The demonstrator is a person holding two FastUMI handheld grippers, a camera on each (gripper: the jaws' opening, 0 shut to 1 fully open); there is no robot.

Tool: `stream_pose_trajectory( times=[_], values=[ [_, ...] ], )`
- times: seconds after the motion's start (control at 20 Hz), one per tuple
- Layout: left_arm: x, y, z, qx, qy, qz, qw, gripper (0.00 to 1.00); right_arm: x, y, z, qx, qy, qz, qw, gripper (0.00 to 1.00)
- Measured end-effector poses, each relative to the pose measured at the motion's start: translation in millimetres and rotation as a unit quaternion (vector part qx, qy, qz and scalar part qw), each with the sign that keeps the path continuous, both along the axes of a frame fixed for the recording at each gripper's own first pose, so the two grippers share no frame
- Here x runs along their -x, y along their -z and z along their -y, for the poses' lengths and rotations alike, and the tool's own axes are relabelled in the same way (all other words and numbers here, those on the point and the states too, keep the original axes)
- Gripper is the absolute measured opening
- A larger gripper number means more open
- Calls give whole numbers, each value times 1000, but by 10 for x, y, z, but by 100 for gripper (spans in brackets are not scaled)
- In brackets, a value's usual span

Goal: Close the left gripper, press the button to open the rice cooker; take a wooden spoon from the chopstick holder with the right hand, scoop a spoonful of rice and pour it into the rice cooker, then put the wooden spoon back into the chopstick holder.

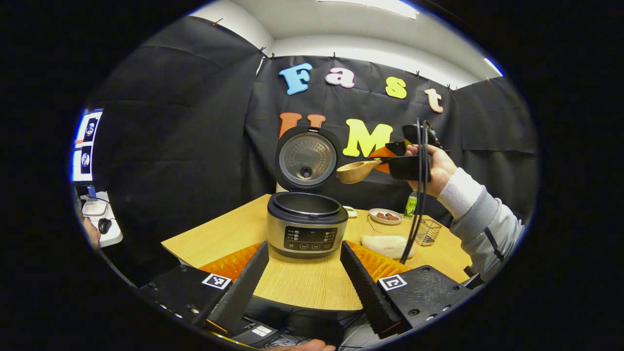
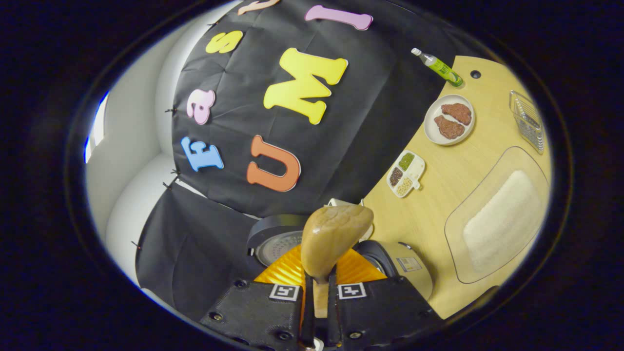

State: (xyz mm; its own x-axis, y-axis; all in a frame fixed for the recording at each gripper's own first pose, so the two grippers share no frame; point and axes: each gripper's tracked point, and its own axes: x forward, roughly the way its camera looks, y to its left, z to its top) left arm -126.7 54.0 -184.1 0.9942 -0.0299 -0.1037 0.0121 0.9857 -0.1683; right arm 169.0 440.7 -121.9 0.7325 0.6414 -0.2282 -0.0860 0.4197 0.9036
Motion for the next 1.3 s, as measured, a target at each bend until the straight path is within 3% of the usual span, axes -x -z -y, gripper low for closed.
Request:
stream_pose_trajectory(
  times=[0.15, 0.35, 0.55, 0.85, 1.0, 1.3],
  values=[
    [4, 36, -8, -12, 3, 6, 1000, 95, -25, 110, -284, 46, -15, 7, 999, 15],
    [5, 148, 17, 16, 20, 0, 1000, 94, 3, 129, -591, 99, -38, 36, 994, 15],
    [-33, 302, -124, 40, 12, -12, 999, 94, -49, 179, -677, 154, -34, 69, 985, 16],
    [-14, 448, -442, 60, -17, -25, 998, 95, -36, 281, -798, 193, -48, 89, 976, 16],
    [0, 321, -347, 74, -3, -16, 997, 95, -32, 235, -845, 249, -54, 148, 955, 16],
    [-16, 376, -193, 40, 9, -18, 999, 95, 156, 91, -998, 354, -71, 269, 893, 16]
  ],
)
